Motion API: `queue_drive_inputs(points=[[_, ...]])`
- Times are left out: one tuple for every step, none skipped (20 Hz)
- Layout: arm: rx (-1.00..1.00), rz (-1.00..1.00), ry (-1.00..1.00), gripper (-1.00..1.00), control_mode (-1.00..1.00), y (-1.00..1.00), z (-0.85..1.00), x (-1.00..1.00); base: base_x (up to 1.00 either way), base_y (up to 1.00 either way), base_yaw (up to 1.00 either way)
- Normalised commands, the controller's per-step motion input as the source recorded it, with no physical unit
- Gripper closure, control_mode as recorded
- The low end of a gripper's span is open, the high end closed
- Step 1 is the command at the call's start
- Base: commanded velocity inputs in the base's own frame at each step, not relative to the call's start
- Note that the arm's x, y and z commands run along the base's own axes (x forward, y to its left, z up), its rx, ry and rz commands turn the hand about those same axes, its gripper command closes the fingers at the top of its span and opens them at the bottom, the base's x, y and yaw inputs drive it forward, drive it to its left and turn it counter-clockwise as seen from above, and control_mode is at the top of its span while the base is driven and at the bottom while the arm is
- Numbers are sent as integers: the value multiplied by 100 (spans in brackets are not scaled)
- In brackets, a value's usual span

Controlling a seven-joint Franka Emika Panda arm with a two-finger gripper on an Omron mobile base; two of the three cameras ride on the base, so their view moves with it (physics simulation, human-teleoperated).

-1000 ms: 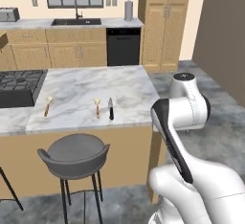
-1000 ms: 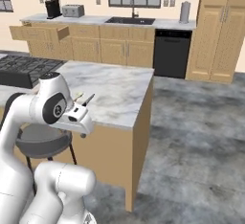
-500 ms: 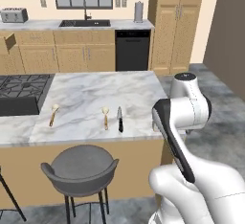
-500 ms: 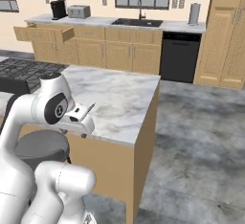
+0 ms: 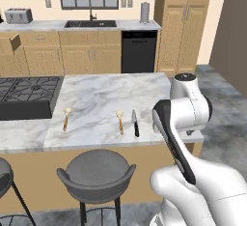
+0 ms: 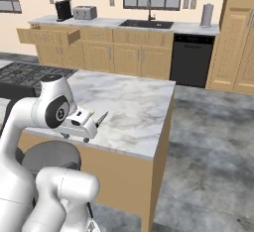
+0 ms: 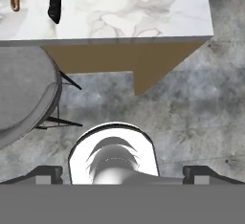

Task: Pick up the metallic utensils from the counter and place them in the open drawer. Make sure not to pick up any wooden utensils.

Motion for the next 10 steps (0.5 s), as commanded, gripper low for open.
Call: queue_drive_inputs(points=[[0,0,0,-100,100,0,0,0,49,45,0],[0,0,0,-100,100,0,0,0,52,46,0],[0,0,0,-100,100,0,0,0,51,45,0],[0,0,0,-100,100,0,0,0,57,34,0],[0,0,0,-100,100,0,0,0,61,16,2],[0,0,0,-100,-100,0,0,54,0,0,0],[0,0,0,-100,-100,12,0,57,0,0,0],[0,0,-1,-100,-100,21,0,58,0,0,0],[0,0,0,-100,-100,34,0,58,0,0,0],[0,0,0,-100,-100,46,-9,69,0,0,0]])
